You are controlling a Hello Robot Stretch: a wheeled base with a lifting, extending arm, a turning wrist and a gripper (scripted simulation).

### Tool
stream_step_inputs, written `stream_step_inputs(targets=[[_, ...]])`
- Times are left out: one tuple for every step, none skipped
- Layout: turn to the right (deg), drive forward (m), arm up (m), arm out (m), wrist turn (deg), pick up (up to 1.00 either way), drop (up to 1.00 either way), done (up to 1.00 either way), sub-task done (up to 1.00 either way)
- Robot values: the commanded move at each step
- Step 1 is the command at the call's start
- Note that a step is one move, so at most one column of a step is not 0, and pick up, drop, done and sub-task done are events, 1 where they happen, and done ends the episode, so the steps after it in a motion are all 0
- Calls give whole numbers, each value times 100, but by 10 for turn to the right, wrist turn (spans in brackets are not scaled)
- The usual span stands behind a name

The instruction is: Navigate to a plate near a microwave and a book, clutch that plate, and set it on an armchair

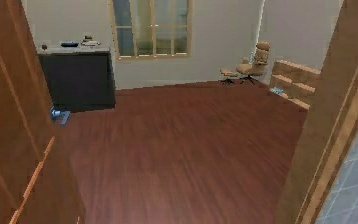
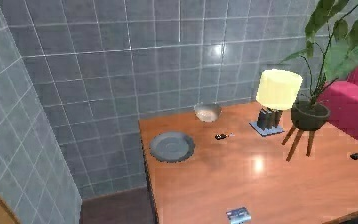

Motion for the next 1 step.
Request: stream_step_inputs(targets=[[0, 80, 0, 0, 0, 0, 0, 0, 0]])
